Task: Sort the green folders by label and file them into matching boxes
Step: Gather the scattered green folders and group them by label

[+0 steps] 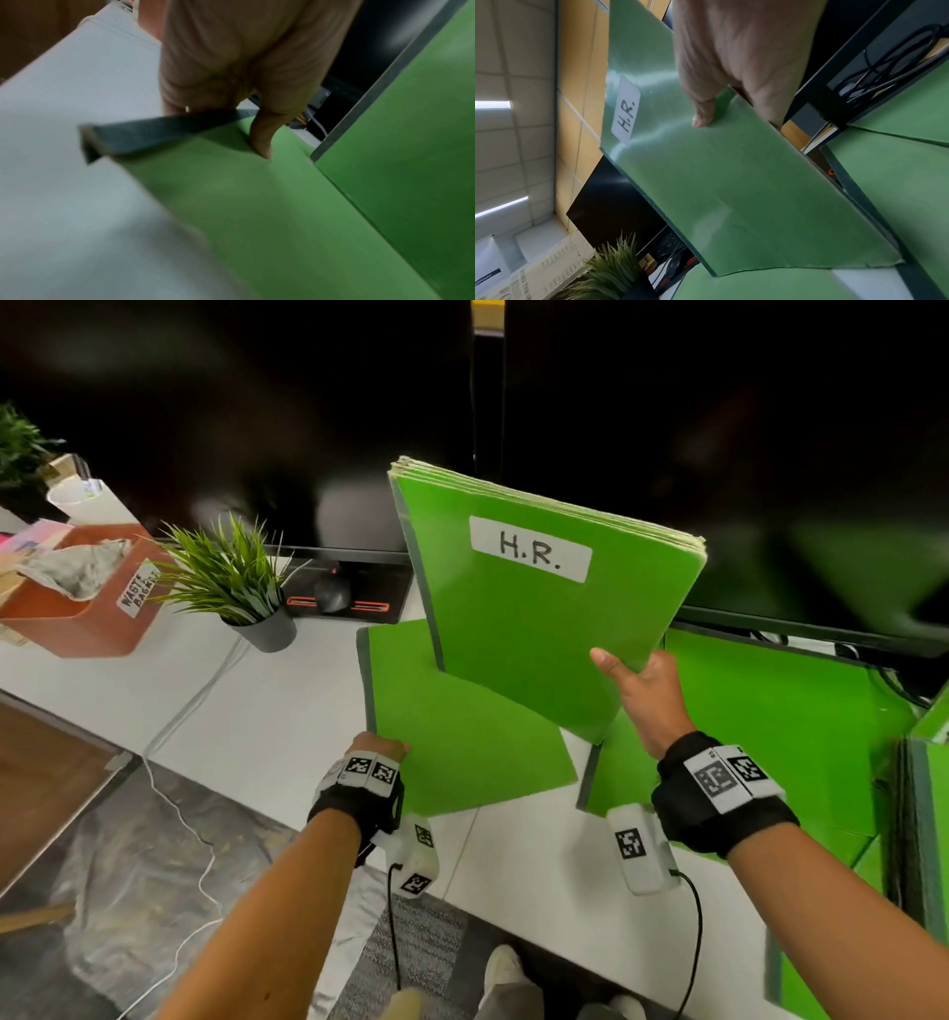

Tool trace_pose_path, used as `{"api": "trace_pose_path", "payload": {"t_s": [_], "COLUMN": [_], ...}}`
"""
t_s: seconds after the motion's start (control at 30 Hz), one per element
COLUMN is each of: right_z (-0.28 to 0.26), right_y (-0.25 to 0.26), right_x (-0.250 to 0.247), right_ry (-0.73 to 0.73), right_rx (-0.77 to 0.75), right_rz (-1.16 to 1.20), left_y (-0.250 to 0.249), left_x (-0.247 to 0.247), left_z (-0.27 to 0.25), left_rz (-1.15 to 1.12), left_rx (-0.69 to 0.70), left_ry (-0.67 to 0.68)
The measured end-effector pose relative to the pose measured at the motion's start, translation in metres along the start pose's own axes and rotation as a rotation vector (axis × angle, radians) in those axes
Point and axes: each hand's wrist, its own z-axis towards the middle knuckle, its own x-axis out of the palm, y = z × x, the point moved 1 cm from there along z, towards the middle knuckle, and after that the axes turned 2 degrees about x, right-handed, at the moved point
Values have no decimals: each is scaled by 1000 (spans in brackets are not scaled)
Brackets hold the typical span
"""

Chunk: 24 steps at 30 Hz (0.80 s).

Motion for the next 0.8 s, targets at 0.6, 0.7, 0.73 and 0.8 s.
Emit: {"api": "trace_pose_path", "payload": {"t_s": [0.6, 0.7, 0.73, 0.8], "right_z": [-3, -9, -11, -18], "right_y": [41, 51, 53, 57], "right_x": [-39, -44, -47, -51], "right_ry": [-177, -188, -198, -214], "right_rx": [50, -1, -14, -27], "right_rz": [168, 171, 172, 175], "left_y": [-88, -115, -125, -141], "left_x": [-61, -63, -65, -67], "left_z": [-100, -110, -116, -127], "left_rz": [-466, -111, 16, 257], "left_rx": [880, 1022, 1026, 994], "left_ry": [220, -120, -265, -501]}}
